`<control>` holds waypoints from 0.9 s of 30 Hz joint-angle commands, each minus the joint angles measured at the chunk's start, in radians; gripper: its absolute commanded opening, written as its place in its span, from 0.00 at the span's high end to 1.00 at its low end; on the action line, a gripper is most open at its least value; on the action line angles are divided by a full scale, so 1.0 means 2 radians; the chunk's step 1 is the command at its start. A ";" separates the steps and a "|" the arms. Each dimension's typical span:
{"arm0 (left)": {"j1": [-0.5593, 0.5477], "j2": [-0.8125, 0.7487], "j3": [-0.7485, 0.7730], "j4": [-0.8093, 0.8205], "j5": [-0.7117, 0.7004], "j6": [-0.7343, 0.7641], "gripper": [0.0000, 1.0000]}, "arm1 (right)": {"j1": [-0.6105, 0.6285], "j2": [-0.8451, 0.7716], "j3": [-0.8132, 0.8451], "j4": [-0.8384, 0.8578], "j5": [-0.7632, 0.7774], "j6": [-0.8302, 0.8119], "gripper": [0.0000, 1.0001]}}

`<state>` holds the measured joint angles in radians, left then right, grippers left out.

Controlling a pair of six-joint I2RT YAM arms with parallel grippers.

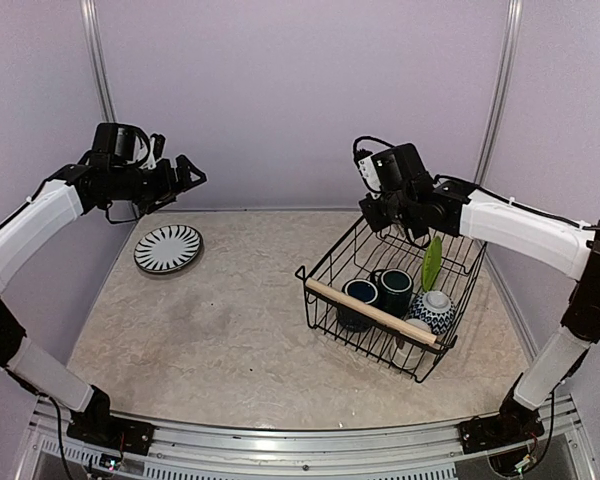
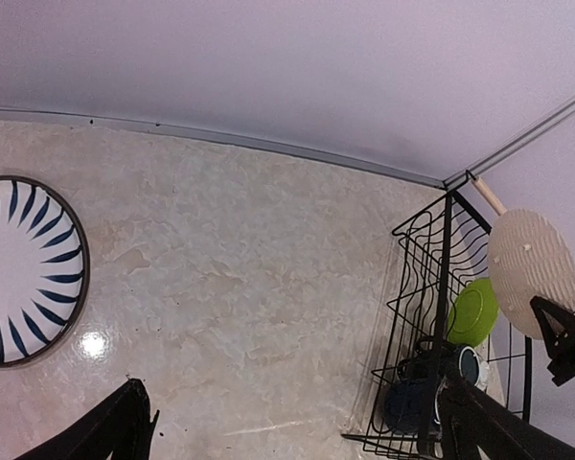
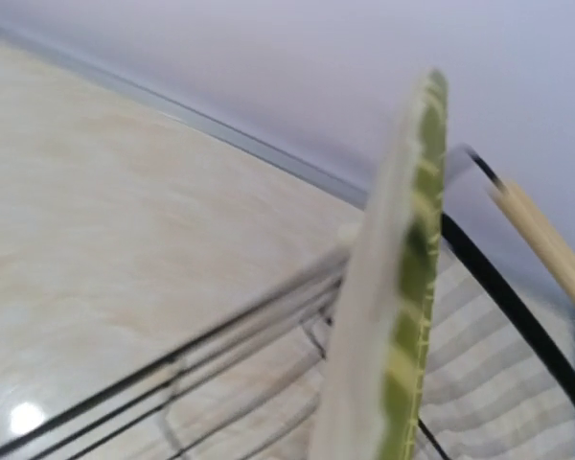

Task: Unload the mixed dishes from the dish rack
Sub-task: Grab the plate from the dish rack, then pass from the right arm to the left

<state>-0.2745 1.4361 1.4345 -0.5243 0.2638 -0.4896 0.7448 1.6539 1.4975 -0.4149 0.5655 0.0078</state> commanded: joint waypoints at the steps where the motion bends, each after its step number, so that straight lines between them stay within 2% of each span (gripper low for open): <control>1: 0.000 0.010 0.000 0.000 0.031 -0.001 0.01 | 0.005 -0.071 -0.080 0.121 -0.155 -0.160 1.00; 3: 0.001 0.014 0.000 0.007 0.059 -0.002 0.01 | 0.005 -0.090 -0.099 0.137 -0.184 -0.180 1.00; 6: 0.001 0.022 -0.001 0.027 0.134 -0.005 0.01 | 0.005 -0.105 -0.108 0.126 -0.236 -0.231 1.00; 9: 0.000 0.035 0.005 0.043 0.211 -0.016 0.01 | 0.009 -0.114 -0.115 0.127 -0.256 -0.282 1.00; 17: -0.008 0.098 0.024 0.083 0.380 -0.076 0.01 | 0.026 -0.147 -0.173 0.182 -0.347 -0.505 1.00; 27: -0.031 0.137 0.019 0.129 0.448 -0.129 0.01 | 0.034 -0.080 -0.110 0.201 -0.391 -0.582 1.00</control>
<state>-0.3183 1.6993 1.4616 -0.3386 1.0710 -0.6968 0.7982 1.4425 1.2133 -0.0967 -0.1658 -1.0603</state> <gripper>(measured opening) 0.990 0.106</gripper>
